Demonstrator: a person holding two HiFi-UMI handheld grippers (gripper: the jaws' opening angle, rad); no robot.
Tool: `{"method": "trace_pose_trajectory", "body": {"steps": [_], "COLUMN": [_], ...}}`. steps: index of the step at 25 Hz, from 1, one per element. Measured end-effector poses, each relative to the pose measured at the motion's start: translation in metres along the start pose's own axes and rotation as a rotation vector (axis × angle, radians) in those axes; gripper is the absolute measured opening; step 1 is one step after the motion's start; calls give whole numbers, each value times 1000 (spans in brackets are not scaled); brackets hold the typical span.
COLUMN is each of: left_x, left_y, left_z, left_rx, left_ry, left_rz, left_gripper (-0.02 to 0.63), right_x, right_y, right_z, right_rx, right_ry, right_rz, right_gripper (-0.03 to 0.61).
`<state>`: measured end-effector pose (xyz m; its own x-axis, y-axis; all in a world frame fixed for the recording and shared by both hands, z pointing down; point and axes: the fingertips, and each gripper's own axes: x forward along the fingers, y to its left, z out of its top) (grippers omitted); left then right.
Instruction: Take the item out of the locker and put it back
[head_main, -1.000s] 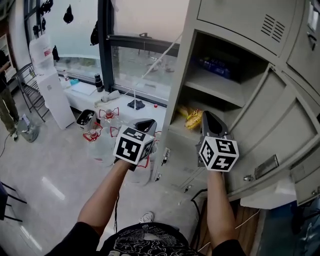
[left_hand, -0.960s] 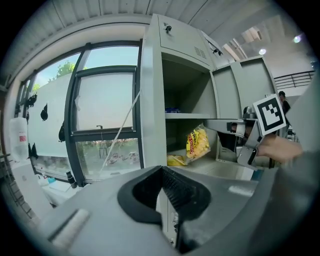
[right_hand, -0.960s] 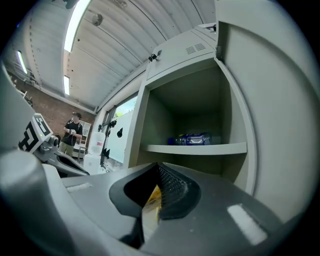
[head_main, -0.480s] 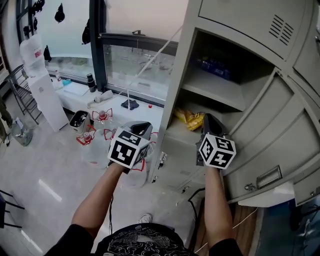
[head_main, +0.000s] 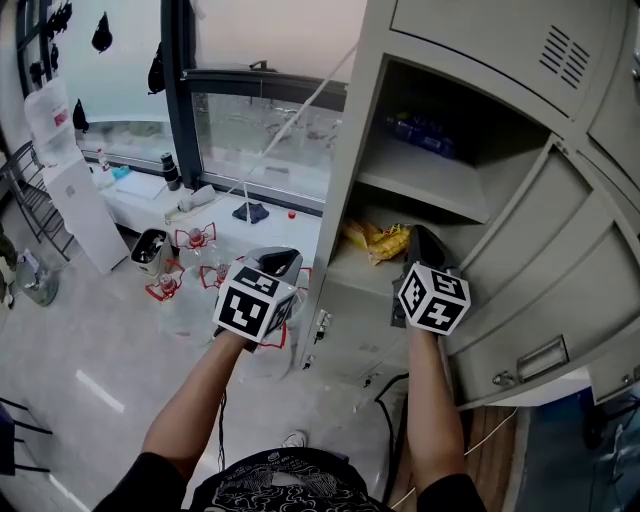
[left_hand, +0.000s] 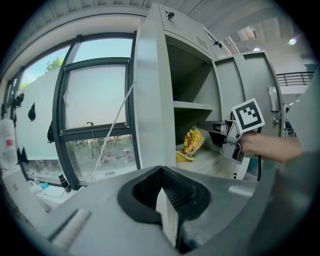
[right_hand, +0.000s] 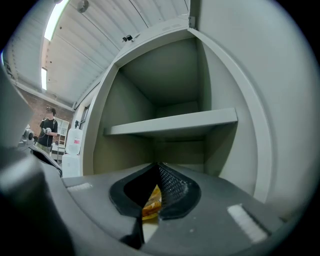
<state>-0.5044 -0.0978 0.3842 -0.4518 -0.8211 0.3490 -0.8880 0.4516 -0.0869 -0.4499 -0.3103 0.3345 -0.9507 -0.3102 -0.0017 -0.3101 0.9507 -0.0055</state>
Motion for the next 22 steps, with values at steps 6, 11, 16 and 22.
{"method": "trace_pose_trajectory", "body": {"steps": [6,11,16,22], "left_x": [9,17,27,36], "left_y": [1,1,-1,-3], "left_z": [0,0,1,1], "left_rx": [9,10,8,6], "left_ry": [3,6,7,10], "left_rz": [-14,-26,-35,-49], "left_gripper": [0,0,0,0], "right_x": [8,15,25,32], "right_y": [-11,-22,-31,-42], "right_z": [-17,-37,-46,-58], "right_rx": [7,27,49,75], "right_ry": [23,69,106,146], "right_rz": [-48,-89,-108,-137], "right_gripper": [25,25,27,28]}}
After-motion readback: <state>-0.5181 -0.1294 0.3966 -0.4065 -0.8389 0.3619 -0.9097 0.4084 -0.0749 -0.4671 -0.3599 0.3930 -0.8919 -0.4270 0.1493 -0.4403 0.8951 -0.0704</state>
